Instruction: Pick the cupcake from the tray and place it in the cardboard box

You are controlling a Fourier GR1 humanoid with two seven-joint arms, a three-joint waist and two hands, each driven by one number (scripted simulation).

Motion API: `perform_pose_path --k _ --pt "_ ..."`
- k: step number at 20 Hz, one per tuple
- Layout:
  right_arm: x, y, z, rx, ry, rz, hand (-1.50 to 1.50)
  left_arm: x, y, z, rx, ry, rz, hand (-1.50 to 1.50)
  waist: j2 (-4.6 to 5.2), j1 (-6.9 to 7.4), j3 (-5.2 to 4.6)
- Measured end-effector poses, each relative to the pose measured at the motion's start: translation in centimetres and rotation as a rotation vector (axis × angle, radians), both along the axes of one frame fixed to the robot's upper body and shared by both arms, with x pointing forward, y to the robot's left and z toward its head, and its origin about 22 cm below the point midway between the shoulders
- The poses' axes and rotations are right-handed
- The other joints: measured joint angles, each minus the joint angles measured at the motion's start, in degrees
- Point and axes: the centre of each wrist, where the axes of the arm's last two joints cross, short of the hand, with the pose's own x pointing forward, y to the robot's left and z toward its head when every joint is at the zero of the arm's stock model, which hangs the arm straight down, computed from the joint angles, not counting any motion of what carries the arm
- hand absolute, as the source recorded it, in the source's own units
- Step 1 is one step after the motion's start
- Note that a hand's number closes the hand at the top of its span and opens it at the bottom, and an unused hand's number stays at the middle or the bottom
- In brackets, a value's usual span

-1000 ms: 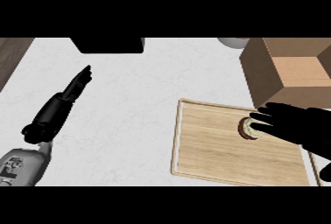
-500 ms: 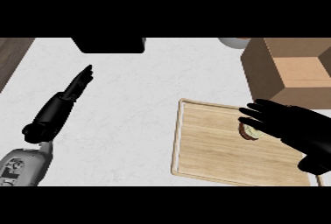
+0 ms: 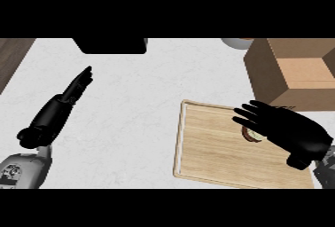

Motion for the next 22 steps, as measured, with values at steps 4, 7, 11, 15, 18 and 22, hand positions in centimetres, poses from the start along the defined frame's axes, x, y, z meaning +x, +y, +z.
perform_pose_path --k 4,7,11,15,18,22 --pt "0.8 -0.1 -0.6 0.003 0.018 0.009 -1.50 0.0 -0.1 -0.2 -0.001 0.004 -0.001 0.00 0.01 -0.04 -0.01" --pt "1.9 -0.2 -0.9 0.007 0.037 0.014 -1.50 0.5 0.0 0.3 0.000 -0.003 -0.003 0.00 0.03 0.00 -0.01" --pt "1.8 -0.1 -2.8 -0.011 0.047 0.009 -1.50 0.0 0.0 0.2 -0.001 -0.005 0.002 0.00 0.01 0.01 -0.02" --pt "2.1 0.0 -2.9 -0.036 0.026 -0.013 -1.50 0.2 0.0 -0.5 -0.001 -0.003 -0.002 0.00 0.02 -0.09 0.00" --pt "2.7 0.0 -3.6 -0.041 0.018 -0.027 -1.50 0.5 -0.4 -0.2 0.001 -0.003 0.000 0.00 0.02 -0.08 -0.01" --pt "3.6 -0.7 -5.2 -0.043 0.042 -0.038 -1.50 0.5 0.2 0.0 0.001 -0.006 -0.005 0.00 0.04 0.02 -0.01"
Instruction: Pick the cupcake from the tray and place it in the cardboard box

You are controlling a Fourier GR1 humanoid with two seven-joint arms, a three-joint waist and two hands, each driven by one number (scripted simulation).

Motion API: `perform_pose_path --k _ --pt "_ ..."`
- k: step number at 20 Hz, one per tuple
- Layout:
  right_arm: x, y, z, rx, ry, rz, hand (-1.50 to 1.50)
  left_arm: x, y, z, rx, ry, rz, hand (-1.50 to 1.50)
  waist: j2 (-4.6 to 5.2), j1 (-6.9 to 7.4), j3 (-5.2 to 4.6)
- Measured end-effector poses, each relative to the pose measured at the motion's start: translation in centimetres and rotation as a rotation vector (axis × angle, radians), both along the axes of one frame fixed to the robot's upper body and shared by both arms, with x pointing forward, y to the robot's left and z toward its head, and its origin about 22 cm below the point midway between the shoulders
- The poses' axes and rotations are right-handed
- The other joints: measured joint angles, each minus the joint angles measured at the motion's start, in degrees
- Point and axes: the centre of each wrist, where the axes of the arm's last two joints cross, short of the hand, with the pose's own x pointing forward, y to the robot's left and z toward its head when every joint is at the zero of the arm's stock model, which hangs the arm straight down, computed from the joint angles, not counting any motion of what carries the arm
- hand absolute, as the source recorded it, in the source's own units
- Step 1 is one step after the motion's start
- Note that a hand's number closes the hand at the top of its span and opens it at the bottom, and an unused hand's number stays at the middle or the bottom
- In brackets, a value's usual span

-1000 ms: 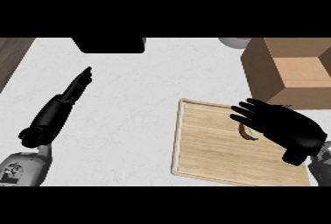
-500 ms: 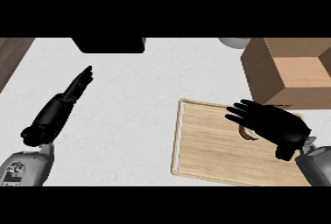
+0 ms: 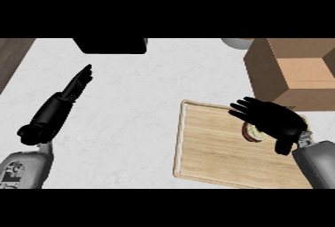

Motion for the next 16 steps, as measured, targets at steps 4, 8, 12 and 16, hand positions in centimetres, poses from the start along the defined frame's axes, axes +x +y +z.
perform_pose_path --k 4,8,12,16 --pt "-0.4 -0.4 -0.6 -0.004 0.011 0.042 1.50 -0.3 -0.5 -0.7 -0.005 0.004 0.001 0.00 -0.02 -0.04 0.00" --pt "0.3 0.2 -1.9 0.032 -0.027 0.128 1.50 0.2 -0.7 -0.6 -0.007 0.004 -0.004 0.00 -0.04 0.03 -0.09" --pt "0.5 0.6 -2.2 0.079 -0.089 0.182 1.50 0.1 -0.1 -0.1 -0.007 0.006 0.002 0.00 -0.18 -0.01 -0.23" --pt "0.3 0.1 -1.9 0.124 -0.140 0.228 1.50 -0.1 -0.5 -0.4 -0.002 0.003 0.004 0.00 -0.13 -0.15 -0.11"
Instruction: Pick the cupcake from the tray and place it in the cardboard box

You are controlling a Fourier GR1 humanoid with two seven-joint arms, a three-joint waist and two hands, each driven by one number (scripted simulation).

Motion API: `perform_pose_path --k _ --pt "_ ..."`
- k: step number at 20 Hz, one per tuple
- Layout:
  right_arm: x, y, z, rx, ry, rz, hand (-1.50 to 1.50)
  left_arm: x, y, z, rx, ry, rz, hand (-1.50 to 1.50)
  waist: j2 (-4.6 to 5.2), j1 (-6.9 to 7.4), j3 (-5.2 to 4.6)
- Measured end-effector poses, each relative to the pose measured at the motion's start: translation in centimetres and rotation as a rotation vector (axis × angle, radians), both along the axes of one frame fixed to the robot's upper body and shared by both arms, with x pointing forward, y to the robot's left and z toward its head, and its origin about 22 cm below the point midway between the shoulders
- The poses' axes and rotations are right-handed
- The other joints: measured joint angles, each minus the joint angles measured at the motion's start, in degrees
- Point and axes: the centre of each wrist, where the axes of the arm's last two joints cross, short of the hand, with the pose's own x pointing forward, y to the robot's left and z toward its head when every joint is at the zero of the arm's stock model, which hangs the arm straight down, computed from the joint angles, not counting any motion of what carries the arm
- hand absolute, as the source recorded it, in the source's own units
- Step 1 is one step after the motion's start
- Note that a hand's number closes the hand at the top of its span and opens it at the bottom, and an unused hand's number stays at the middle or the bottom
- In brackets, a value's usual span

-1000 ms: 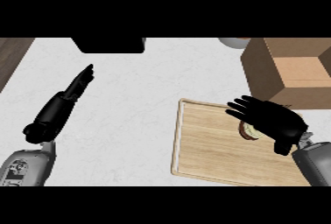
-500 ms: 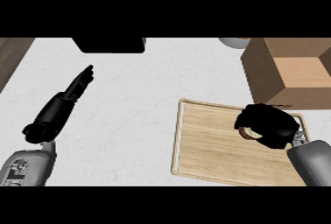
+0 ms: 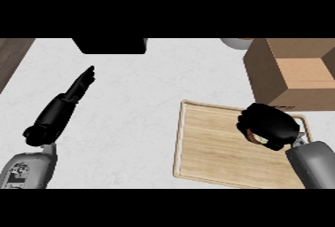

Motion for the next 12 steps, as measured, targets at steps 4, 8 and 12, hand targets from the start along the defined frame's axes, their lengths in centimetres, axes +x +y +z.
perform_pose_path --k 4,8,12 --pt "-2.1 -0.6 -0.5 0.086 0.053 0.124 1.50 -0.3 0.7 -0.2 0.004 -0.003 0.015 0.00 -0.07 -0.39 0.06" --pt "-4.6 -2.3 -1.0 0.188 0.135 0.237 1.50 -0.3 0.9 -0.1 0.005 0.002 0.021 0.00 -0.15 -0.83 0.06" --pt "-6.2 -4.3 1.1 0.283 0.092 0.264 1.50 -0.5 1.4 -0.5 -0.003 0.004 0.023 0.00 -0.13 -1.10 0.09"
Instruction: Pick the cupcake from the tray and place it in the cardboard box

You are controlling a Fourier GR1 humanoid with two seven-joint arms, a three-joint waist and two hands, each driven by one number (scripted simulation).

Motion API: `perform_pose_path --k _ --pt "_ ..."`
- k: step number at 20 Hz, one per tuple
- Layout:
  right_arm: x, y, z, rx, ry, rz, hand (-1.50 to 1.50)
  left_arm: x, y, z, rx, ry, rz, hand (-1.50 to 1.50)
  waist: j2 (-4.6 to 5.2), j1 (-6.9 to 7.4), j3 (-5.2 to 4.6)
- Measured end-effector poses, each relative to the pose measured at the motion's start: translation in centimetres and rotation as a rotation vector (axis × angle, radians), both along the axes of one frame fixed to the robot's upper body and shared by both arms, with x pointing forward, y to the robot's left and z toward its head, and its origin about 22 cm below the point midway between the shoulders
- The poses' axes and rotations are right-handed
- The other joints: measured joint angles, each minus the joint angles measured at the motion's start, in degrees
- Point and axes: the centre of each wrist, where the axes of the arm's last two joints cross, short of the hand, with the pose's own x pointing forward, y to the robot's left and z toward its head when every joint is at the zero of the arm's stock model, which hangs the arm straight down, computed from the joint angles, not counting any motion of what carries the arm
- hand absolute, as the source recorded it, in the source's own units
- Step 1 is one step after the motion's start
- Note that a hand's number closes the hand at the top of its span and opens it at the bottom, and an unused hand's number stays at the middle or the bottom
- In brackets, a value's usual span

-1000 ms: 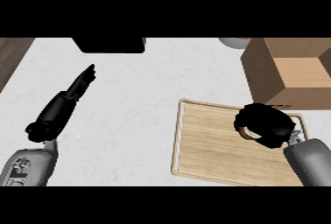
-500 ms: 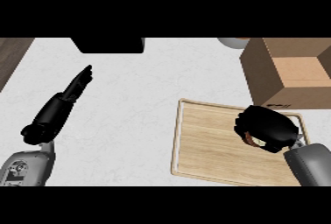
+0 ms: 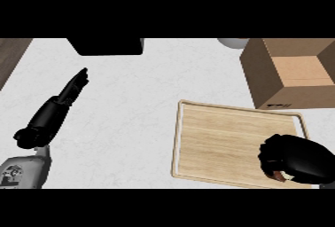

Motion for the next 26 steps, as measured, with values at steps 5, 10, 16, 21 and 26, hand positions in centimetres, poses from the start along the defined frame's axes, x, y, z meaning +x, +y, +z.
perform_pose_path --k 5,10,16,21,26 --pt "-1.6 -2.1 4.5 0.116 -0.089 -0.009 1.50 -0.1 0.0 0.3 0.003 0.003 0.001 0.00 -0.08 -0.12 0.00" --pt "-1.5 -4.9 8.5 0.292 -0.097 -0.141 1.50 0.0 -1.0 0.1 0.001 -0.004 -0.002 0.00 0.06 0.09 -0.03" --pt "0.8 -7.4 12.7 0.442 -0.016 -0.350 1.50 0.2 -1.6 0.4 0.006 -0.007 -0.020 0.00 0.22 1.21 -0.05" --pt "4.3 -8.7 14.9 0.509 0.030 -0.486 1.50 0.4 -1.8 0.6 0.002 -0.006 -0.034 0.00 0.41 2.01 -0.01" --pt "8.6 -9.7 16.7 0.490 0.002 -0.575 1.50 1.1 -1.7 1.2 0.002 -0.016 -0.051 0.00 0.70 2.94 0.03"
